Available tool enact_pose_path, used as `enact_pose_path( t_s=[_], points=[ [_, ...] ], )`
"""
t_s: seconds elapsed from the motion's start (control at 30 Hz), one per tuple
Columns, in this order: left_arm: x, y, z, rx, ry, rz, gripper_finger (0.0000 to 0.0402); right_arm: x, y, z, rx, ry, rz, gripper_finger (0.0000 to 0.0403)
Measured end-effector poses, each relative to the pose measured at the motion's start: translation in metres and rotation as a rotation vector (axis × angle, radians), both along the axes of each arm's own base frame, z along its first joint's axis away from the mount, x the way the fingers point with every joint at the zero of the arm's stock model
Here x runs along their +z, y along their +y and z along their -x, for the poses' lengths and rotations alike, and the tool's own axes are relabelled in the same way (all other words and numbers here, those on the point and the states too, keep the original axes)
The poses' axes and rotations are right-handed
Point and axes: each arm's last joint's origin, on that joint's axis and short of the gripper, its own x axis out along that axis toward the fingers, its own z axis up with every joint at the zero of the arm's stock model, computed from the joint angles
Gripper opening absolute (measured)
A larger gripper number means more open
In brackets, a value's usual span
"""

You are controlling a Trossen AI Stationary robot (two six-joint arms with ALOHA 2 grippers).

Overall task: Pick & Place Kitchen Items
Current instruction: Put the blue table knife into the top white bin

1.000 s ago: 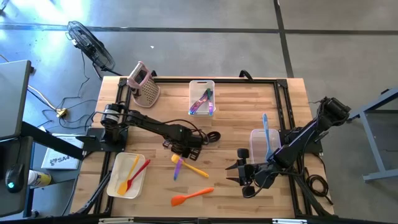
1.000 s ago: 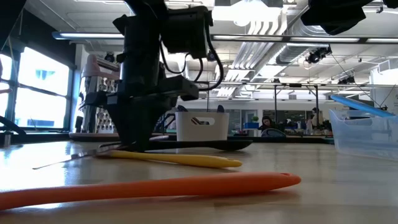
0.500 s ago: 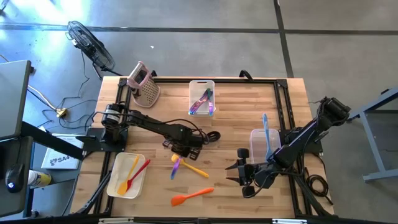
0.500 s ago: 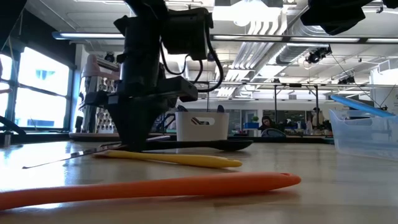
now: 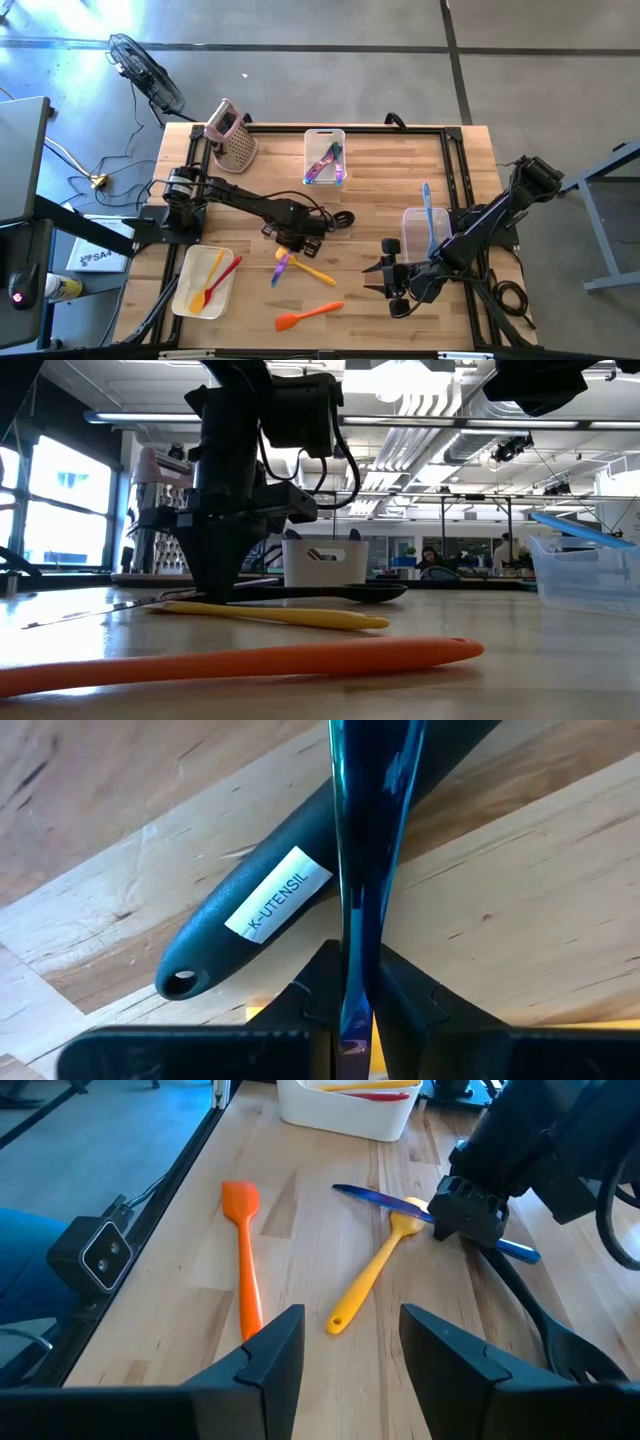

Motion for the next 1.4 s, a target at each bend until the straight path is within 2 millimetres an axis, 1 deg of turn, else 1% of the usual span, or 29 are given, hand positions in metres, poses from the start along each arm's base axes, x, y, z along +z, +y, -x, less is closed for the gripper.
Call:
enact_pose_path(
  t_s=[0.17, 0.27, 0.53, 0.7, 0.83, 0.93, 1.0, 1.13, 1.23, 1.33, 1.4],
  points=[
    [0.016, -0.009, -0.005, -0.039, 0.018, -0.011, 0.0032, 0.0, 0.0, 0.0, 0.0, 0.0, 0.0, 0.0157],
    [0.033, -0.017, -0.011, -0.056, -0.012, -0.01, 0.0032, 0.0, 0.001, 0.001, 0.005, 0.0, 0.003, 0.0157],
    [0.071, -0.022, -0.02, -0.098, -0.044, -0.067, 0.0032, 0.0, 0.002, 0.001, 0.009, -0.001, 0.003, 0.0157],
    [0.107, -0.02, -0.025, -0.136, -0.097, -0.131, 0.0032, 0.007, 0.011, 0.004, 0.046, -0.062, -0.044, 0.0157],
    [0.144, -0.011, -0.027, -0.15, -0.148, -0.193, 0.0032, 0.015, 0.025, 0.01, 0.134, -0.135, -0.073, 0.0157],
    [0.171, 0.002, -0.028, -0.161, -0.195, -0.265, 0.0032, 0.019, 0.034, 0.017, 0.179, -0.169, -0.091, 0.0157],
    [0.188, 0.015, -0.03, -0.16, -0.244, -0.316, 0.0032, 0.02, 0.039, 0.022, 0.198, -0.18, -0.102, 0.0157],
    [0.218, 0.051, -0.033, -0.185, -0.348, -0.395, 0.0032, 0.023, 0.045, 0.027, 0.203, -0.207, -0.124, 0.0157],
    [0.225, 0.082, -0.036, -0.224, -0.4, -0.466, 0.0032, 0.024, 0.045, 0.027, 0.192, -0.216, -0.144, 0.0157],
    [0.224, 0.116, -0.034, -0.218, -0.38, -0.507, 0.0032, 0.024, 0.046, 0.028, 0.179, -0.209, -0.183, 0.0157],
    [0.224, 0.142, -0.032, -0.203, -0.396, -0.489, 0.0032, 0.024, 0.046, 0.028, 0.175, -0.205, -0.196, 0.0157]
  ],
)
